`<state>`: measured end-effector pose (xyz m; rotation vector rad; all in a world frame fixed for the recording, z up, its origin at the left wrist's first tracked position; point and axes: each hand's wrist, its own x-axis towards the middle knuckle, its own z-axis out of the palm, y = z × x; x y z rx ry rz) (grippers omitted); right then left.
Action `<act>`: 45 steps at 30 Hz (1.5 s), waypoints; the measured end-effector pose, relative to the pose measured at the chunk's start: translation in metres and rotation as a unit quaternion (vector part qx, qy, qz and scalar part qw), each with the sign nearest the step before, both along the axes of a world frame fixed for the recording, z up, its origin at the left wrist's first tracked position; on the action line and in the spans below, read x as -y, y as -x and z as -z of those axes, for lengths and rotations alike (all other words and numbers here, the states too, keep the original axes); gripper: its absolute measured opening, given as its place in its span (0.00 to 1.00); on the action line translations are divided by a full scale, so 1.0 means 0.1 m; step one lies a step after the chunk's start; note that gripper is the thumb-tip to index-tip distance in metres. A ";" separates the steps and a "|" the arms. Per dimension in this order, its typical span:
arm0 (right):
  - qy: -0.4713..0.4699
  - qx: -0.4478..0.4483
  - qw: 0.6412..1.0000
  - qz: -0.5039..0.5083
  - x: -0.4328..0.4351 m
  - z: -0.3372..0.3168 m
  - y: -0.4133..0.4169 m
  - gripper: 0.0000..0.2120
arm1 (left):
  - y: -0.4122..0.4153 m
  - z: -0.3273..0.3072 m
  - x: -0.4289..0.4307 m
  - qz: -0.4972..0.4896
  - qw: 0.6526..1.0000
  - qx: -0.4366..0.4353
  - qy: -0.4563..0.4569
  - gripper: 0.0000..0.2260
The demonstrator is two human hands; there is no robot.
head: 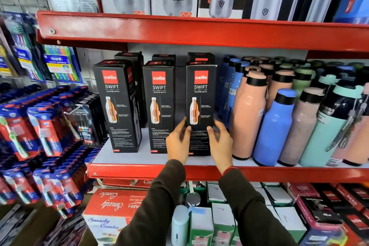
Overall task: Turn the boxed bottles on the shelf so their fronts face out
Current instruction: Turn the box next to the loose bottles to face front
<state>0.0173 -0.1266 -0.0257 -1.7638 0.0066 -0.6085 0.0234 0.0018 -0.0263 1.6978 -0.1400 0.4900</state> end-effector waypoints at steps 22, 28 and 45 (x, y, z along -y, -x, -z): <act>0.026 0.013 1.000 -0.007 0.12 -0.11 0.17 0.36 | 0.25 -0.06 0.03 0.053 0.994 0.046 0.085 0.15; 0.016 -0.008 0.997 -0.072 0.23 -0.17 0.16 0.36 | 0.05 -0.05 0.00 0.091 0.996 -0.002 0.010 0.20; 0.075 -0.039 0.987 -0.136 0.27 -0.19 -0.02 0.36 | 0.06 0.05 0.02 0.063 0.997 0.042 0.028 0.14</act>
